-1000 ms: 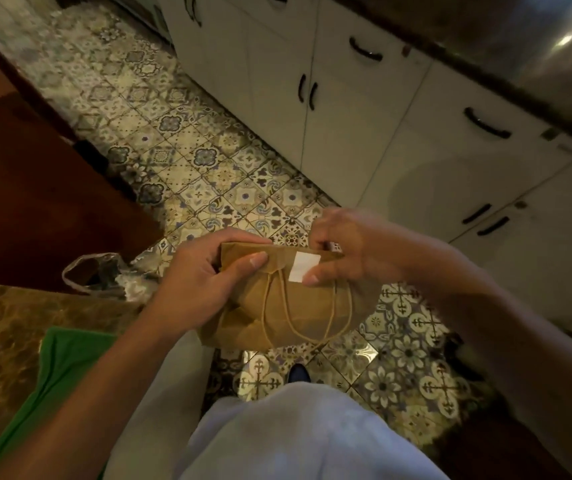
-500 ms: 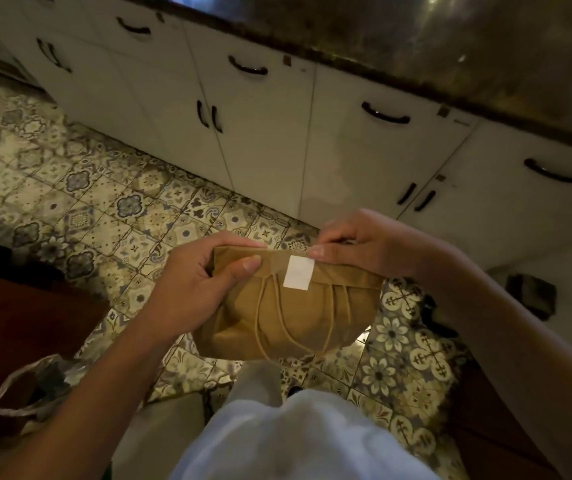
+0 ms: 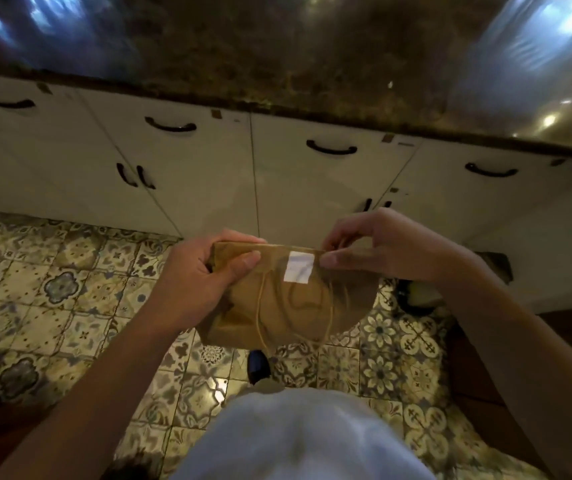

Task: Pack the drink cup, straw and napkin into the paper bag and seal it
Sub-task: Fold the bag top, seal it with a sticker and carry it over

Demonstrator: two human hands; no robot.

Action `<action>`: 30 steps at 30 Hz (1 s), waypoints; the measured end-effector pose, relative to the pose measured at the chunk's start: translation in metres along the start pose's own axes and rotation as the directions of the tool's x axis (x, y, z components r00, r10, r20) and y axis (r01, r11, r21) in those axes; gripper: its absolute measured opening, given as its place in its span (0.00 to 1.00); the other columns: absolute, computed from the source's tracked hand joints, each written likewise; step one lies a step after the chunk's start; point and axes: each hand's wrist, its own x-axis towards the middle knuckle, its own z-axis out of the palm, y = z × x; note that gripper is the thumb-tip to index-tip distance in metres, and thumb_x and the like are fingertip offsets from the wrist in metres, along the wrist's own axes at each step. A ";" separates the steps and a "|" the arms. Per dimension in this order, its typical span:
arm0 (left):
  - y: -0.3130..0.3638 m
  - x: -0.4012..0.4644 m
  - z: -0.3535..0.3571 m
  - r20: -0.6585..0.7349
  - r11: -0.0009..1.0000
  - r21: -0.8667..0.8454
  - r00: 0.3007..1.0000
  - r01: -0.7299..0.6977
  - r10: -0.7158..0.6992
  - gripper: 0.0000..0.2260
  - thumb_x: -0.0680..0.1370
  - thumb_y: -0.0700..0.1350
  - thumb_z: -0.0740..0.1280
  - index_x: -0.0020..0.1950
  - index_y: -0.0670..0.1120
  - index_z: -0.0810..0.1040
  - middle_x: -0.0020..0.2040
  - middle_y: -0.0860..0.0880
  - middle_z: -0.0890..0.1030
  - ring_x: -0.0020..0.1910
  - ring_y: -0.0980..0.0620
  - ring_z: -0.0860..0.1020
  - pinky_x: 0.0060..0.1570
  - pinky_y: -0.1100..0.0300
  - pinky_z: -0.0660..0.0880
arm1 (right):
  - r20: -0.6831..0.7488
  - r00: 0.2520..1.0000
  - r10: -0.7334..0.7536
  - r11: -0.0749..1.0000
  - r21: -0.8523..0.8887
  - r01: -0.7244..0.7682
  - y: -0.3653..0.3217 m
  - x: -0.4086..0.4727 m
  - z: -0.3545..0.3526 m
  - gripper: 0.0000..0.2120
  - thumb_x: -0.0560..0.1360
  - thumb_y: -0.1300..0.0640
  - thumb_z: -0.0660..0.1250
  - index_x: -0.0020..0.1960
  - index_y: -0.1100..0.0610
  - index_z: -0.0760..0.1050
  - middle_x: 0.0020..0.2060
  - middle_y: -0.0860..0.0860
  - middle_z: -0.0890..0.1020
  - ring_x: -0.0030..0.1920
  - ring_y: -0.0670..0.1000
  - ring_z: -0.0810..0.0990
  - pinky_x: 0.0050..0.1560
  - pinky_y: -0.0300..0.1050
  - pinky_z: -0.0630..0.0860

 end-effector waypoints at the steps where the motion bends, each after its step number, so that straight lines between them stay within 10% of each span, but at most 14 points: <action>1: 0.001 0.008 -0.001 0.033 1.000 0.000 0.999 -0.006 0.006 0.07 0.75 0.47 0.72 0.50 0.59 0.84 0.46 0.65 0.85 0.46 0.64 0.83 0.42 0.71 0.77 | -0.021 0.999 -0.030 0.998 -0.051 0.029 -0.007 0.008 0.004 0.10 0.76 0.44 0.71 0.53 0.48 0.83 0.48 0.43 0.84 0.49 0.43 0.83 0.50 0.43 0.80; 8: 0.003 0.052 -0.007 0.121 0.998 -0.019 0.991 -0.058 0.060 0.08 0.74 0.50 0.70 0.51 0.59 0.82 0.45 0.68 0.83 0.46 0.67 0.82 0.40 0.72 0.77 | -0.176 0.984 -0.035 0.980 -0.200 -0.001 -0.006 0.016 -0.011 0.10 0.73 0.43 0.71 0.50 0.47 0.82 0.50 0.42 0.81 0.53 0.43 0.79 0.54 0.48 0.78; 16: 0.024 0.119 0.018 0.070 0.990 -0.054 0.989 -0.129 0.132 0.07 0.76 0.48 0.70 0.52 0.57 0.82 0.46 0.62 0.86 0.46 0.62 0.84 0.42 0.69 0.79 | -0.461 0.873 0.160 0.922 0.386 0.035 0.068 -0.042 -0.038 0.20 0.76 0.44 0.70 0.63 0.54 0.79 0.55 0.51 0.85 0.57 0.53 0.84 0.57 0.57 0.82; 30: 0.128 0.274 0.150 -0.003 0.968 -0.076 0.971 -0.237 0.238 0.07 0.74 0.52 0.70 0.51 0.57 0.83 0.45 0.62 0.86 0.46 0.63 0.83 0.42 0.70 0.78 | -0.780 0.626 0.000 0.844 0.336 0.419 0.156 -0.034 -0.212 0.07 0.77 0.61 0.68 0.52 0.57 0.82 0.39 0.45 0.84 0.40 0.45 0.82 0.41 0.38 0.78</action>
